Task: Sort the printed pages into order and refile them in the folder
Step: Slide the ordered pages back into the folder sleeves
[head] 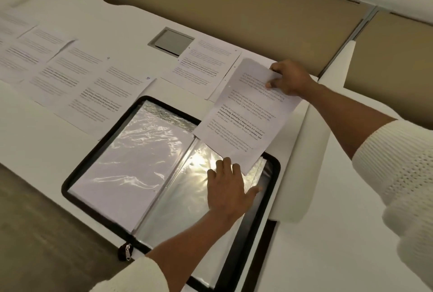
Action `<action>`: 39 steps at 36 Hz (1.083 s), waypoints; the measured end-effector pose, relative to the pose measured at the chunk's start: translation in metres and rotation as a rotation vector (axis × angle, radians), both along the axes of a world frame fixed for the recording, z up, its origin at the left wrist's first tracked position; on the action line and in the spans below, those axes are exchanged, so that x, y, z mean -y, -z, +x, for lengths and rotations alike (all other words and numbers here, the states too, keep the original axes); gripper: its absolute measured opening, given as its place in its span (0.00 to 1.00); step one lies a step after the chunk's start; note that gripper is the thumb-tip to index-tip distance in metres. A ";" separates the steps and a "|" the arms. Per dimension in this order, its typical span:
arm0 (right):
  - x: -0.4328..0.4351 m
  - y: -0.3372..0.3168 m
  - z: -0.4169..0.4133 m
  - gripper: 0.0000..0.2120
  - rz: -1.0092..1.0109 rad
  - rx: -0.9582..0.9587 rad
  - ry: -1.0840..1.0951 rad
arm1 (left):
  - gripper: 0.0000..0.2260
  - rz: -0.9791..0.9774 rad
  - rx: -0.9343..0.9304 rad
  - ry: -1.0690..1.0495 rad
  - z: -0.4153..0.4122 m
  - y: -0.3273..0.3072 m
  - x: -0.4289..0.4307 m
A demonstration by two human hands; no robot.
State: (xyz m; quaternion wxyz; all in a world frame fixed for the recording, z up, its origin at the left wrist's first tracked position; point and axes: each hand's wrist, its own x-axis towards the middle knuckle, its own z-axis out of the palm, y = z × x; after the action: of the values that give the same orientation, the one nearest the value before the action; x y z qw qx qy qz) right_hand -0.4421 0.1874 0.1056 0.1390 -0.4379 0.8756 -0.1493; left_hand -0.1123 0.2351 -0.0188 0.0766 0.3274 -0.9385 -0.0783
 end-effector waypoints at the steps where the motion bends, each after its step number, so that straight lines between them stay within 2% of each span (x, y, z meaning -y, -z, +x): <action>1: 0.000 0.000 -0.003 0.12 0.000 0.005 -0.001 | 0.31 0.006 0.015 -0.005 -0.003 -0.001 -0.002; 7: 0.003 -0.001 -0.022 0.10 0.009 0.057 -0.025 | 0.18 0.098 -0.008 -0.024 -0.011 0.001 -0.006; 13: 0.006 -0.005 -0.042 0.09 0.044 0.039 -0.034 | 0.05 0.206 -0.229 -0.153 -0.007 0.000 -0.005; 16: 0.006 -0.004 -0.052 0.10 0.065 0.050 -0.044 | 0.06 0.303 -0.298 -0.228 -0.004 -0.008 -0.005; 21: 0.007 -0.001 -0.063 0.09 0.085 0.112 -0.017 | 0.11 0.380 -0.295 -0.305 -0.007 -0.012 -0.007; 34: 0.012 -0.008 -0.079 0.10 0.113 0.275 0.028 | 0.12 0.373 -0.348 -0.317 -0.007 -0.009 -0.001; 39: 0.013 -0.008 -0.076 0.08 0.100 0.315 0.014 | 0.04 0.259 -0.341 -0.232 -0.012 -0.008 0.002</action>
State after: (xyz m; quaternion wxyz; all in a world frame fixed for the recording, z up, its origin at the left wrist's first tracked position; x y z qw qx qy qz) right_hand -0.5182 0.1747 0.1131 0.2951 -0.3955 0.8523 -0.1735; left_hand -0.1247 0.2329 -0.0108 0.2000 0.4223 -0.8501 -0.2427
